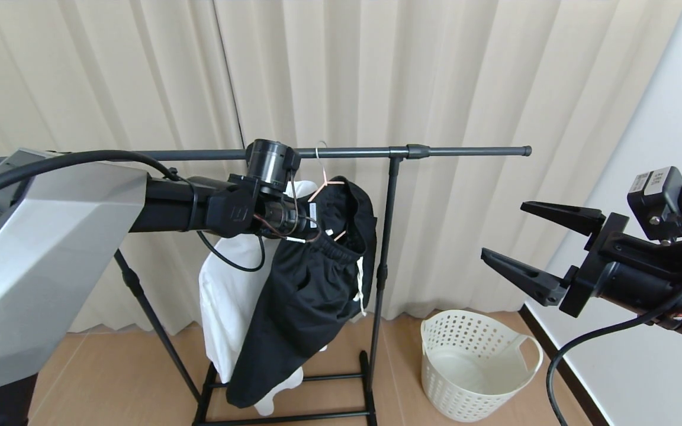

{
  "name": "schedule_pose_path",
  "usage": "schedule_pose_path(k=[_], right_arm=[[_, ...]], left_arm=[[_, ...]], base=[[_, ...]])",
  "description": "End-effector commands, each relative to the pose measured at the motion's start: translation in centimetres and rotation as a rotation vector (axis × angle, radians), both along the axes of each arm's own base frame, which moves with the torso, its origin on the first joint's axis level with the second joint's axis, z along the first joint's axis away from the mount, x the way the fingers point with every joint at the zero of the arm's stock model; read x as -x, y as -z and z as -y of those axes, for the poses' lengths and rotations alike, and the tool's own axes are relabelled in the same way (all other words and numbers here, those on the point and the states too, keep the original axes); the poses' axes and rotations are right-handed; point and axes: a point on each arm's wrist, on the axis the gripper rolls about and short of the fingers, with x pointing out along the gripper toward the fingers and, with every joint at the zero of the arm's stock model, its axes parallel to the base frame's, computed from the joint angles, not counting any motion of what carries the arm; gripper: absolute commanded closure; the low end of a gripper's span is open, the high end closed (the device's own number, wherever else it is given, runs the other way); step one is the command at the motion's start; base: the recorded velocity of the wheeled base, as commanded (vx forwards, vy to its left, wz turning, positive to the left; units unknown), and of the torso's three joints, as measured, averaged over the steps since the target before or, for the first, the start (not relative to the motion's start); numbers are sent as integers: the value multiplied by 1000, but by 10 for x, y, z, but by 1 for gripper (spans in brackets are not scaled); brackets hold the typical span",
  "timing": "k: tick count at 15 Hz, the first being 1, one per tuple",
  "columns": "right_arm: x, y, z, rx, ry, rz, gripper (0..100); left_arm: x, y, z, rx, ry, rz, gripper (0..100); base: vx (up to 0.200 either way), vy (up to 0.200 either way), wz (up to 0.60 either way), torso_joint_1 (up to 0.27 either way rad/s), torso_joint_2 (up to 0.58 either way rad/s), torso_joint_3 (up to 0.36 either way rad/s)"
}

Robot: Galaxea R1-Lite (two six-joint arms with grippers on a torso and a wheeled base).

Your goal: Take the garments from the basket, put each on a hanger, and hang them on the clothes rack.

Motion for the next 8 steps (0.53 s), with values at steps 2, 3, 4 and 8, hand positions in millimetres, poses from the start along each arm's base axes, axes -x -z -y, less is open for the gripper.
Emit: schedule_pose_path(k=[2,3,4,8], right_arm=[[-1,1,0,3,-2,-5,0],[-1,1,-1,2,-2,-2,0],[-1,1,-1,3,-2,-3,0],[-1,1,0,3,-2,-5,0]], left_arm=[[-3,4,0,-2,-3,-5,100],[-3,3,0,0,-3,-2,100],[-3,4,0,2,-5,-6,100],[-1,1,0,7,-8,-4,0]], base=[[0,0,0,0,0,0],[0,0,0,0,0,0],[0,0,0,0,0,0],[0,0,0,0,0,0]])
